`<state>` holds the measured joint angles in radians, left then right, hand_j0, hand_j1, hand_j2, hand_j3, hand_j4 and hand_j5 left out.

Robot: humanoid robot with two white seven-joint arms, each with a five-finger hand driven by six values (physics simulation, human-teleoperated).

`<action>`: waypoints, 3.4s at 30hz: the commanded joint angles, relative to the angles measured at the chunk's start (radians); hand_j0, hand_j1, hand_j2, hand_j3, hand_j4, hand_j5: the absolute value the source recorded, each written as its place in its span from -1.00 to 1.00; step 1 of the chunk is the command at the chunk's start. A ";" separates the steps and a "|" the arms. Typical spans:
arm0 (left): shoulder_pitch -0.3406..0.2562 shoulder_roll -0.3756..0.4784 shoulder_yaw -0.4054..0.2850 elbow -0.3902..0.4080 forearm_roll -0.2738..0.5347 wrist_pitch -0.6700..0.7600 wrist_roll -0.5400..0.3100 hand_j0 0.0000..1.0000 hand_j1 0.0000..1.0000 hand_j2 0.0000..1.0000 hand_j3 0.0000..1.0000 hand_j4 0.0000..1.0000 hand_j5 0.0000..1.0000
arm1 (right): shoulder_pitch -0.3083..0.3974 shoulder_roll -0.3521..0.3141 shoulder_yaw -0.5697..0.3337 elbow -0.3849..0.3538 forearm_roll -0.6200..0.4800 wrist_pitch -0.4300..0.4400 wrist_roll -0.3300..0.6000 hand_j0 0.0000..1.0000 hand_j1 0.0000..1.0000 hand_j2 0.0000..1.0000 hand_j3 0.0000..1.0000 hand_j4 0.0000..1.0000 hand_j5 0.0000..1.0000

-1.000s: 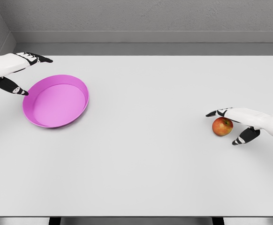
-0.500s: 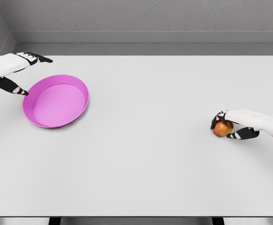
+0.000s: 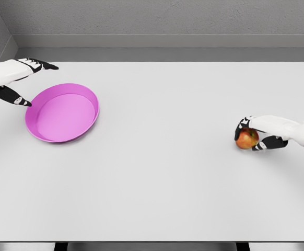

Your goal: Put the apple on the plate with both arms

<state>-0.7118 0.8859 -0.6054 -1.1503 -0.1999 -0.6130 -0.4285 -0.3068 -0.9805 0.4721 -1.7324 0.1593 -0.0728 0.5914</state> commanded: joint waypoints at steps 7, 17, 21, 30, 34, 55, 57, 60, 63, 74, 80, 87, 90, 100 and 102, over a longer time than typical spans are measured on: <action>0.000 0.002 0.001 0.000 0.007 0.002 0.000 1.00 1.00 1.00 1.00 1.00 1.00 | -0.040 0.037 -0.003 -0.021 -0.003 -0.028 0.019 -0.22 -0.22 -0.22 -0.22 -0.22 -0.22; 0.000 0.001 0.003 0.000 0.007 0.002 0.000 1.00 1.00 1.00 1.00 1.00 1.00 | -0.089 0.132 0.003 -0.021 -0.004 -0.084 0.019 -0.25 -0.25 -0.25 -0.25 -0.25 -0.25; -0.002 0.002 0.003 0.000 0.007 0.002 0.000 1.00 1.00 1.00 1.00 1.00 1.00 | -0.135 0.178 0.033 -0.021 -0.006 -0.128 0.019 -0.28 -0.28 -0.28 -0.28 -0.28 -0.28; -0.002 0.002 0.003 0.001 0.007 0.002 0.000 1.00 1.00 1.00 1.00 1.00 1.00 | -0.147 0.161 -0.116 -0.019 -0.006 -0.157 0.019 0.97 0.97 0.97 0.97 0.97 0.97; -0.002 0.002 0.003 0.001 0.007 0.002 0.000 1.00 1.00 1.00 1.00 1.00 1.00 | -0.118 0.144 -0.159 -0.012 -0.006 -0.159 0.019 0.99 0.99 0.99 0.99 0.99 0.99; -0.333 -0.441 -0.418 -0.230 -0.429 0.002 0.007 1.00 1.00 1.00 1.00 1.00 1.00 | 0.049 0.103 -0.377 0.102 -0.011 -0.163 0.019 1.00 1.00 1.00 1.00 1.00 1.00; -0.373 -0.490 -0.484 -0.227 -0.426 0.002 0.000 1.00 1.00 1.00 1.00 1.00 1.00 | 0.048 0.108 -0.378 0.097 -0.009 -0.163 0.019 1.00 1.00 1.00 1.00 1.00 1.00; -0.453 -0.561 -0.620 -0.154 -0.397 0.002 0.005 1.00 1.00 1.00 1.00 1.00 1.00 | 0.046 0.109 -0.378 0.094 -0.009 -0.165 0.019 1.00 1.00 1.00 1.00 1.00 1.00; -0.480 -0.604 -0.685 -0.078 -0.355 0.002 0.010 1.00 1.00 1.00 1.00 1.00 1.00 | 0.046 0.109 -0.378 0.094 -0.009 -0.165 0.019 1.00 1.00 1.00 1.00 1.00 1.00; -0.495 -0.683 -0.746 0.001 -0.253 0.002 0.099 1.00 1.00 1.00 1.00 1.00 1.00 | 0.044 0.108 -0.378 0.094 -0.011 -0.165 0.019 1.00 1.00 1.00 1.00 1.00 1.00; -0.491 -0.685 -0.787 0.050 -0.257 0.002 0.099 1.00 1.00 1.00 1.00 1.00 1.00 | 0.044 0.108 -0.378 0.093 -0.011 -0.176 0.019 1.00 1.00 1.00 1.00 1.00 1.00; -0.488 -0.728 -0.821 0.086 -0.259 0.002 0.103 1.00 1.00 1.00 1.00 1.00 1.00 | 0.044 0.108 -0.378 0.094 -0.011 -0.176 0.019 1.00 1.00 1.00 1.00 1.00 1.00; -0.488 -0.731 -0.821 0.092 -0.256 0.002 0.103 1.00 1.00 1.00 1.00 1.00 1.00 | 0.044 0.108 -0.378 0.093 -0.011 -0.176 0.019 1.00 1.00 1.00 1.00 1.00 1.00; -0.477 -0.749 -0.829 0.135 -0.289 0.002 0.103 0.95 0.95 0.95 0.95 0.95 0.95 | 0.044 0.108 -0.378 0.094 -0.011 -0.177 0.019 1.00 1.00 1.00 1.00 1.00 1.00; -0.476 -0.759 -0.827 0.141 -0.296 0.002 0.103 0.91 0.91 0.91 0.91 0.91 0.91 | 0.044 0.108 -0.378 0.093 -0.011 -0.176 0.019 1.00 1.00 1.00 1.00 1.00 1.00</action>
<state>-1.1858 0.1350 -1.4356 -1.0158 -0.4942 -0.6123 -0.3257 -0.2623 -0.8715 0.0936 -1.6392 0.1528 -0.2501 0.6113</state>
